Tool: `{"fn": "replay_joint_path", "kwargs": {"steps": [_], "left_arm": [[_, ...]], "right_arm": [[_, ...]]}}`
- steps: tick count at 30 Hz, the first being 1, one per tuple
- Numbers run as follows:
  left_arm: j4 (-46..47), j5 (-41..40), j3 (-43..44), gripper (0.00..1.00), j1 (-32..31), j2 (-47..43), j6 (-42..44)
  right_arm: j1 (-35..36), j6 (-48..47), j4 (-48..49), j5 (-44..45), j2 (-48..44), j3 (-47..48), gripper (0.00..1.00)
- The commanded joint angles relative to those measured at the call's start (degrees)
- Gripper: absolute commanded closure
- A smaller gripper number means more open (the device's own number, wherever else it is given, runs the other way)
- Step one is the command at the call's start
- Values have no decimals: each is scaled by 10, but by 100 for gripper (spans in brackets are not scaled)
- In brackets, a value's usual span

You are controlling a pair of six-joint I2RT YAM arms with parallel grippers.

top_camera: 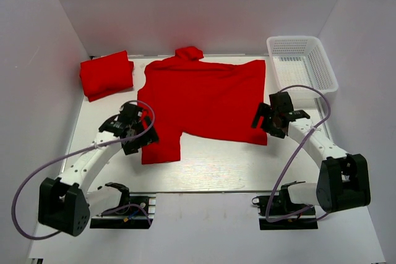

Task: Fold and stack the t-shirts
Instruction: Grap the side of the flattened tshirt closest away from the robot with both arms

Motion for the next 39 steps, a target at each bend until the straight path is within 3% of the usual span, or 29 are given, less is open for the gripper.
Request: {"fn": "replay_joint_path", "kwargs": {"steps": [1,8,16,24,29,32,36,39], "left_arm": [[-22,-11,-49,0,-2,-38,-76],[20,-25,-112,0,3,-77,-99],[56,-44,-120,0,3,-13,-99],[115,-39,-196,24,8,-49,-125],[149,-39,-218,25,8,-39,-120],[179,-31,-223,34,3,-1,-108],[156,-37,-201,55,-2,44,-99],[150,-31,-201,89,-2,44,-94]], "right_arm": [[-2,10,-2,11,-15,-7,10],[-1,7,3,9,-29,-7,10],[-3,16,7,25,-18,-12,10],[-3,14,3,21,-5,1,10],[-4,8,1,17,-5,5,10],[-4,9,-3,15,-6,8,10],[-3,13,-9,25,-13,13,10],[-3,13,-10,32,-16,12,10]]}}
